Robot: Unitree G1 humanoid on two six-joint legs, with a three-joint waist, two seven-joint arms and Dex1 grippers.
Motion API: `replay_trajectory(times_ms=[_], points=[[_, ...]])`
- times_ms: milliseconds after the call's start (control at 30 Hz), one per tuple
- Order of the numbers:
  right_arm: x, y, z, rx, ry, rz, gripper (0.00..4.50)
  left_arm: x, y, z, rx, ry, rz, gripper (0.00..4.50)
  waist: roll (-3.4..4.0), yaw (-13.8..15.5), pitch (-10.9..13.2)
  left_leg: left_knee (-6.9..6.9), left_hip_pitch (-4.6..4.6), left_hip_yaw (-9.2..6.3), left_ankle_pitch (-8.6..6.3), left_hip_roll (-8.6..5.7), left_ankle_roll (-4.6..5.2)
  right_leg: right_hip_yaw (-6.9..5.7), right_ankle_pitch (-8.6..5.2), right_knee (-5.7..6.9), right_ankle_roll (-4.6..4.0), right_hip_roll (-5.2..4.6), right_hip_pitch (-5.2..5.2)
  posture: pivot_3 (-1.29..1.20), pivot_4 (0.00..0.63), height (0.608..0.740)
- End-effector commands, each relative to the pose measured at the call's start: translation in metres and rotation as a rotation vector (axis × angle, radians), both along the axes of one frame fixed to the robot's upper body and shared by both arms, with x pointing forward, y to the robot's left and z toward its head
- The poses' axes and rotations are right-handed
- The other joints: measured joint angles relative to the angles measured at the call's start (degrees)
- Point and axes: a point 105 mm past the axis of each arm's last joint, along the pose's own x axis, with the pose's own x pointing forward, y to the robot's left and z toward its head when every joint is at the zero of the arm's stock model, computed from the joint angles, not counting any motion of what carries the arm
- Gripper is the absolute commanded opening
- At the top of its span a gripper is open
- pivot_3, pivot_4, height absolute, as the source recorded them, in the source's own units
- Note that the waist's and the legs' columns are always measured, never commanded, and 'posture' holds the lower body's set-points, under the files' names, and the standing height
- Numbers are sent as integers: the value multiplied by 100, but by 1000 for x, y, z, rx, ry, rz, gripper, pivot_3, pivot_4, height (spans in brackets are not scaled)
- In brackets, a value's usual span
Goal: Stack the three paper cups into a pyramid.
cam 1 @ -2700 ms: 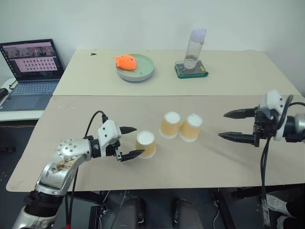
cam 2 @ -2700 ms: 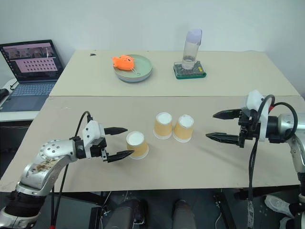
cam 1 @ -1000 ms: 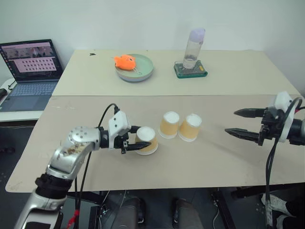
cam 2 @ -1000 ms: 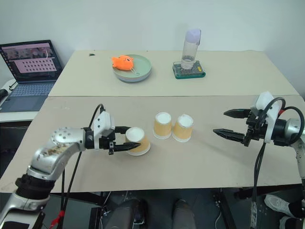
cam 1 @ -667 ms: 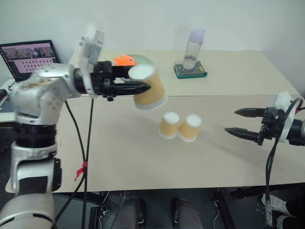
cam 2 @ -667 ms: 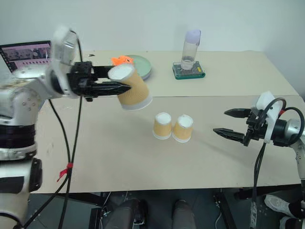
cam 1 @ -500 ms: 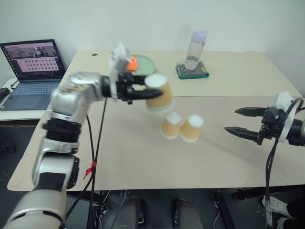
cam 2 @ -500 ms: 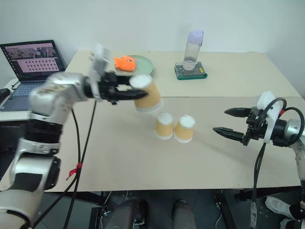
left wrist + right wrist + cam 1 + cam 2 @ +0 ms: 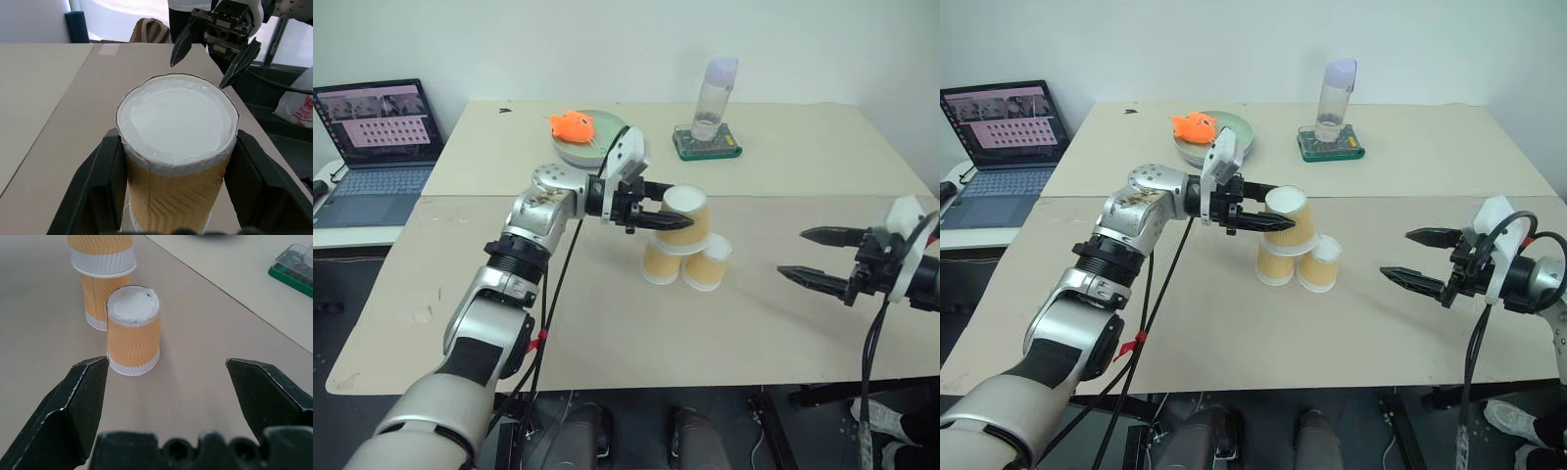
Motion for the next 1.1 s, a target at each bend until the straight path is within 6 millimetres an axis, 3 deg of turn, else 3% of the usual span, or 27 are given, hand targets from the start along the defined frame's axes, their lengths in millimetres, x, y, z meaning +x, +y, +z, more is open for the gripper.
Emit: replay_trajectory(times_ms=[33, 567, 1100], points=[[-3, -2, 17, 3, -64, -11, 4500, -2, 0, 24, -29, -83, -17, 2617, 0, 0, 0, 1, 0, 0, 0, 0, 0, 0, 0, 0, 1, 0, 0, 0, 150, 740], [-3, -4, 21, 3, -82, -26, 4500, 5, -32, 25, -25, -81, -59, 2617, -2, 41, 1, 7, -4, 0, -6, -7, 10, 0, 4, -3, 9, -6, 1, 0, 150, 740], [-9, -6, 16, 0, -78, -57, 4500, 11, -37, 10, 50, -78, -50, 2617, -3, 45, 1, 9, -5, 2, -7, -6, 12, 0, 5, -3, 12, -7, 2, 0, 150, 740]])
